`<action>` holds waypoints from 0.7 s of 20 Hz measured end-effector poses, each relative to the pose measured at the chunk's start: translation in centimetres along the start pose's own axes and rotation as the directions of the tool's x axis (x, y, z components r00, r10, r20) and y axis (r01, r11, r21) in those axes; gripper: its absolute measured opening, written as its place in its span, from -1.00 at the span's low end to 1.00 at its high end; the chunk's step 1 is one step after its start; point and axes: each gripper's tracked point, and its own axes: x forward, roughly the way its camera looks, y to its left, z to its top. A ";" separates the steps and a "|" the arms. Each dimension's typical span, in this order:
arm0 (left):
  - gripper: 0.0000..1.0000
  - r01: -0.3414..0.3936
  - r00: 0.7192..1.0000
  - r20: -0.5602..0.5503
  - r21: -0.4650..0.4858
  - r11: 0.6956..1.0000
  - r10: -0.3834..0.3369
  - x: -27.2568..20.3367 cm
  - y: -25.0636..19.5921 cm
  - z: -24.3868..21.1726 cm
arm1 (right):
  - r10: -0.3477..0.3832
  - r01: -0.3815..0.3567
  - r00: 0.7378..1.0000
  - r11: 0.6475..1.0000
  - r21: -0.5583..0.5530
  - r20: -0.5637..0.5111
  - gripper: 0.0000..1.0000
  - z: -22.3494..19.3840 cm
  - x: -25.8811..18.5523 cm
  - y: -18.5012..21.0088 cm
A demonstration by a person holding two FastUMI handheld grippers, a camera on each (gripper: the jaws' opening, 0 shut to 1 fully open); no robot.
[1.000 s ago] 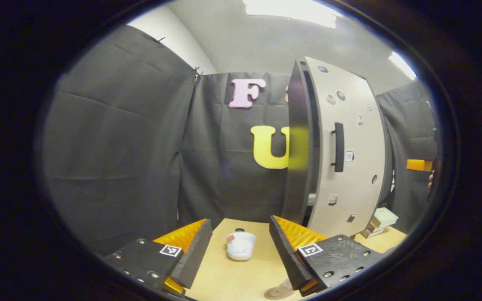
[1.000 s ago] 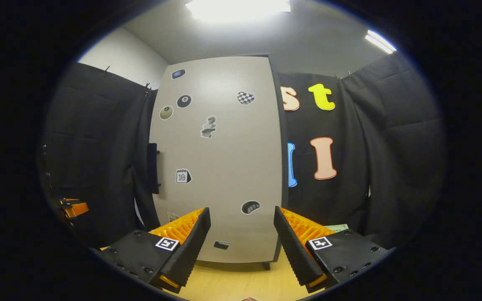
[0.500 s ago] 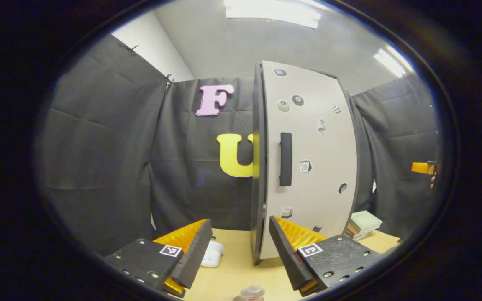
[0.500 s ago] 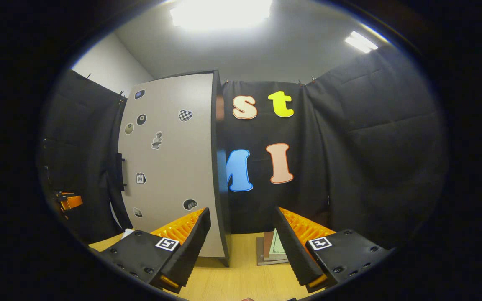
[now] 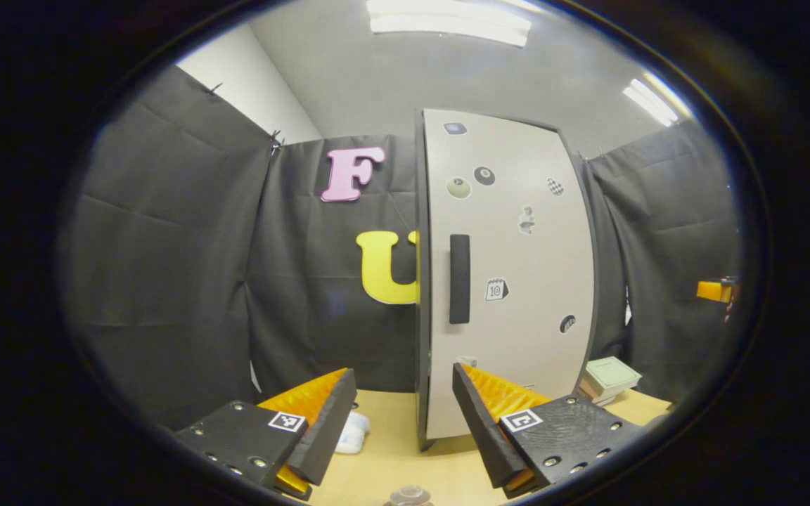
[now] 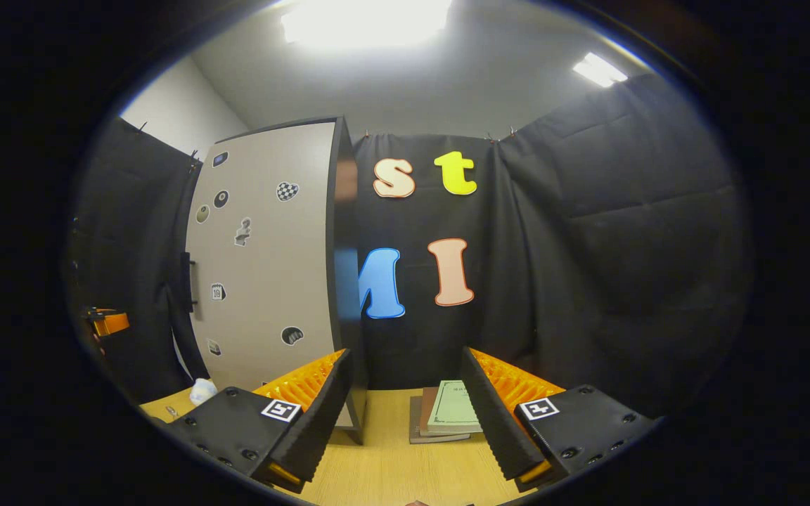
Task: Open the cabinet door with the right hand, grasp the bottle in the cabinet with the left hand and place it on the coaster, then close the cabinet door with the right hand.
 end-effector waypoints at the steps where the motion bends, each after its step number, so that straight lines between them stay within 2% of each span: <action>1: 0.67 -0.002 1.000 0.000 0.003 1.000 0.002 0.0 -0.1 0.2 | 0.003 -0.003 1.000 1.000 -0.002 0.002 0.94 0.2 0.1 0.0; 3: 0.73 -0.006 1.000 0.003 0.007 1.000 0.006 -0.1 0.1 0.5 | 0.008 -0.008 1.000 1.000 -0.008 0.006 0.94 0.3 0.1 0.0; 6: 0.66 -0.019 1.000 0.005 0.020 1.000 0.019 -0.5 0.6 0.9 | 0.015 -0.015 1.000 1.000 -0.020 0.012 0.94 0.6 0.2 -0.1; 13: 0.66 -0.039 0.999 0.011 0.043 0.998 0.039 -1.6 1.2 1.4 | 0.038 -0.038 0.999 0.998 -0.041 0.012 0.94 0.6 0.2 0.2; 14: 0.67 -0.042 0.999 0.010 0.046 0.998 0.041 -1.6 1.2 1.4 | 0.041 -0.041 0.999 0.998 -0.044 0.011 0.84 0.6 0.2 0.2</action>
